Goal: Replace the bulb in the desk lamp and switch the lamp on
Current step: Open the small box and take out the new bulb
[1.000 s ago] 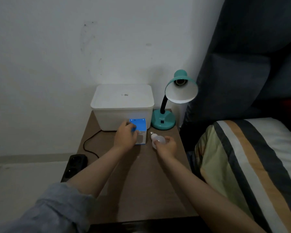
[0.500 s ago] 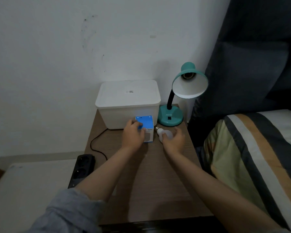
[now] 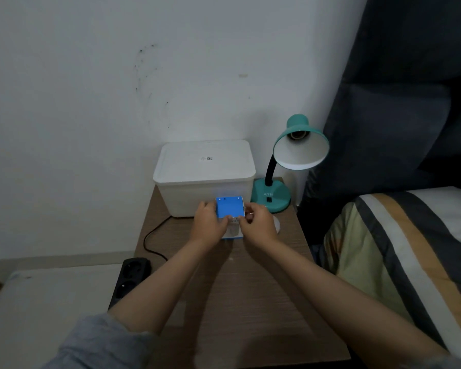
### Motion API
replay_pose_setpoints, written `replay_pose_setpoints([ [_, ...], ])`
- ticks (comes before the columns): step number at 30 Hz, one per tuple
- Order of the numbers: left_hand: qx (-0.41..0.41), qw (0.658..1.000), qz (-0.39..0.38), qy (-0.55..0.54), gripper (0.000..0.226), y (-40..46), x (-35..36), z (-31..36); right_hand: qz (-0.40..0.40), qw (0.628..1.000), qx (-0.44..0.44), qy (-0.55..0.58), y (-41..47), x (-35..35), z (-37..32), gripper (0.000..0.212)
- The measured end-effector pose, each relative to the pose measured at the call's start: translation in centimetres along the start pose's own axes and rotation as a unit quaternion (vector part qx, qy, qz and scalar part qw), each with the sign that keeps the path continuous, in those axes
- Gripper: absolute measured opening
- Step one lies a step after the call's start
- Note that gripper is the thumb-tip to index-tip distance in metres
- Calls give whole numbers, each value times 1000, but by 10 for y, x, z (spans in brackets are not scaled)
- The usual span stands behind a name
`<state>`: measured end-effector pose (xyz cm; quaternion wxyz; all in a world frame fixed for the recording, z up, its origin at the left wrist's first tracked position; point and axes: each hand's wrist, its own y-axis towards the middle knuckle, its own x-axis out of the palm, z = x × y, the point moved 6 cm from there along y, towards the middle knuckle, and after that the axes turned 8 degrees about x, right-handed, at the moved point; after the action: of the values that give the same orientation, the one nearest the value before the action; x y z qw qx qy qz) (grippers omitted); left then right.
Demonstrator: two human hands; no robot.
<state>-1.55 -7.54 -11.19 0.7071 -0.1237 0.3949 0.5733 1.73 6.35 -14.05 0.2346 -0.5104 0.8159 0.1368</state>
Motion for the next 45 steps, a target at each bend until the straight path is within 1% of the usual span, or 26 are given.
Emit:
replay_pose_setpoints([
  [4, -24, 1000, -5, -1, 37, 5, 3, -4, -18, 1000, 21, 6, 5, 4, 2, 27],
  [9, -63, 998, 9, -12, 48, 6, 8, -9, -19, 999, 27, 10, 5, 4, 1, 27],
  [14, -98, 993, 7, -59, 49, 12, 11, -20, -4, 1000, 19, 3, 6, 3, 0, 30],
  [17, -119, 989, 13, -90, 53, 12, 11, -24, -8, 1000, 16, 10, 3, 2, -3, 31],
  [20, -129, 983, 17, -131, 53, 10, 13, -24, -12, 1000, 20, 19, 1, -1, -5, 31],
  [25, -136, 972, 19, -192, 54, 6, 13, -19, -26, 998, 36, 44, -3, -2, -5, 30],
  [29, -137, 965, 48, -220, 51, -1, 12, -20, -28, 997, 49, 47, -4, -4, -6, 32],
  [33, -134, 964, 69, -218, 44, -6, 10, -20, -20, 998, 52, 31, -3, -5, -6, 37],
  [37, -137, 961, 111, -215, 29, -6, 5, -24, -23, 997, 60, 40, -1, -3, -7, 34],
  [38, -137, 960, 115, -213, 29, -6, 4, -24, -27, 997, 61, 43, -1, -3, -8, 32],
  [42, -109, 969, 63, -212, 45, -7, 3, -21, -38, 995, 70, 52, -1, -2, -9, 31],
  [45, -103, 968, 44, -223, 49, -7, 3, -21, -42, 995, 70, 53, 0, -1, -10, 32],
])
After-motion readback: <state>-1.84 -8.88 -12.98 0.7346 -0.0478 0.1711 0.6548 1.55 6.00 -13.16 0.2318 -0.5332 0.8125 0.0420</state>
